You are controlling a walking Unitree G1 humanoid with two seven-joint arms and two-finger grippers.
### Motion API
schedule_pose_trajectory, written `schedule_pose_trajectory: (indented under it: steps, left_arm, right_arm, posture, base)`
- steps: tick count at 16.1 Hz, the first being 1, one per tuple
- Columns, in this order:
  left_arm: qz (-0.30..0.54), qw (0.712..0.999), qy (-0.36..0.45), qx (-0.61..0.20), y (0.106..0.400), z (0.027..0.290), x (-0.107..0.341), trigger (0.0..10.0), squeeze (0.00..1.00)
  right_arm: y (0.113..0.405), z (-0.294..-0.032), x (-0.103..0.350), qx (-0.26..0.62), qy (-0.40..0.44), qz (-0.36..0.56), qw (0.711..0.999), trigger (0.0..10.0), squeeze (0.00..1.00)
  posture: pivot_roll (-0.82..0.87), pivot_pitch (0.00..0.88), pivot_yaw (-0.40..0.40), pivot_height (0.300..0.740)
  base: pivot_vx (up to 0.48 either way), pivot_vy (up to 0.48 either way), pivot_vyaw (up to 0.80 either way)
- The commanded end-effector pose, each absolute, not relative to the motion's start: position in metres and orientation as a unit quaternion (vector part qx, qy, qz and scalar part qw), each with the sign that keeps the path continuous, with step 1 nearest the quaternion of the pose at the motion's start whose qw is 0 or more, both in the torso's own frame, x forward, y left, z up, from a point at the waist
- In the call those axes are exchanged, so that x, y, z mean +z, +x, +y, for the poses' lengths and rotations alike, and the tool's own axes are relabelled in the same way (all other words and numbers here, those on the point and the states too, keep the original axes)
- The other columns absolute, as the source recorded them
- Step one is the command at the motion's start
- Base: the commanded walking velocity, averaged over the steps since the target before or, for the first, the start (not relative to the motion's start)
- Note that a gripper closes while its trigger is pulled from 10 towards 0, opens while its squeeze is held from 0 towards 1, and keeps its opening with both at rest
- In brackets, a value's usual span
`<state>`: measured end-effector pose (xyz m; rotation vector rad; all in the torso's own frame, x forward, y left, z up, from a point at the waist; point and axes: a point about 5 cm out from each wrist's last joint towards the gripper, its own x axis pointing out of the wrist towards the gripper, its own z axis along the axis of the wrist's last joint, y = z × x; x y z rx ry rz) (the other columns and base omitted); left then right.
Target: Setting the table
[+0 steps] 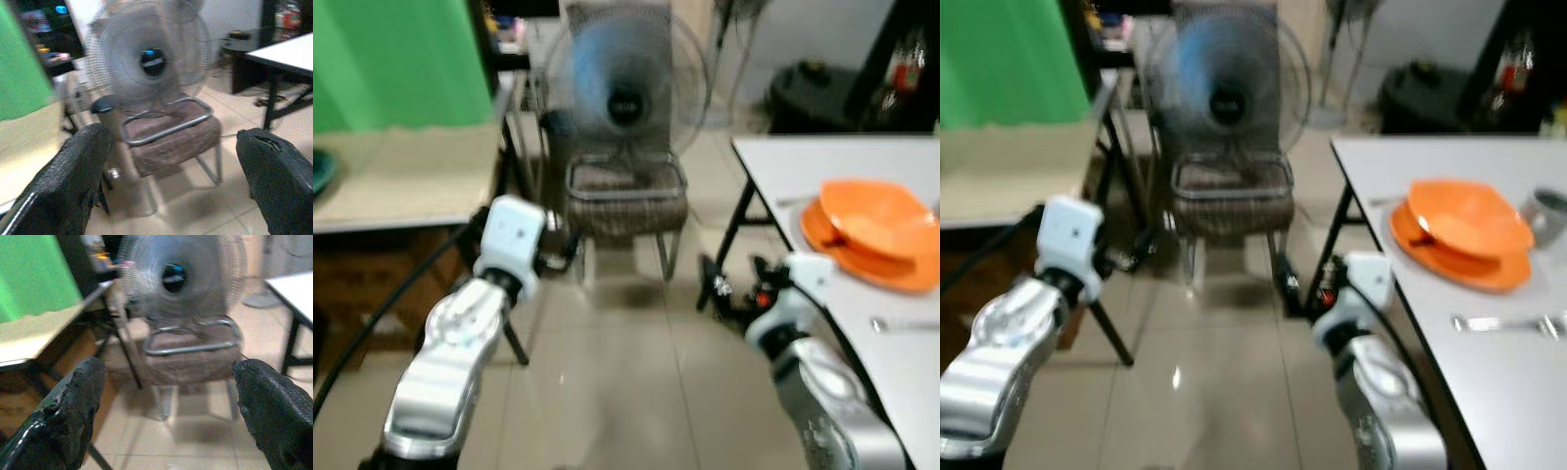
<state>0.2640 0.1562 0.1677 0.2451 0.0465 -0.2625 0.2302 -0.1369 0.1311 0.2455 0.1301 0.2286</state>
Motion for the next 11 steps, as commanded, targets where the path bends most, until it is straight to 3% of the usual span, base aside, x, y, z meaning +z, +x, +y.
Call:
schedule_pose_trajectory:
  steps: [1,5,7,10,11]
  left_arm:
    - [0.016,0.984,0.118,-0.13,0.262,0.154,0.169,10.0,0.0]
    - [0.007,0.985,0.119,-0.125,0.262,0.155,0.172,10.0,0.0]
    - [0.006,0.985,0.12,-0.121,0.262,0.156,0.172,10.0,0.0]
    - [0.006,0.985,0.119,-0.124,0.262,0.154,0.171,10.0,0.0]
    - [0.004,0.985,0.114,-0.129,0.262,0.153,0.172,10.0,0.0]
  right_arm:
    - [0.233,-0.141,0.133,0.11,0.111,0.061,0.986,10.0,1.0]
    - [0.241,-0.135,0.136,0.127,0.045,0.045,0.99,10.0,1.0]
    - [0.243,-0.146,0.143,0.063,-0.013,-0.003,0.998,10.0,1.0]
    - [0.244,-0.148,0.134,0.069,0.016,0.04,0.997,10.0,1.0]
    - [0.242,-0.143,0.13,0.1,0.06,0.062,0.991,10.0,1.0]
  posture:
    - [0.07,0.0,-0.01,0.74]
    - [0.08,0.0,-0.015,0.74]
    - [0.08,0.0,-0.016,0.74]
    - [0.08,0.0,-0.011,0.74]
    - [0.08,0.0,-0.011,0.74]
  base:
    - [0.0,0.0,0.8]
    - [0.0,0.0,0.8]
    - [0.0,0.0,0.8]
    - [0.0,0.0,0.8]
    - [0.0,0.0,0.8]
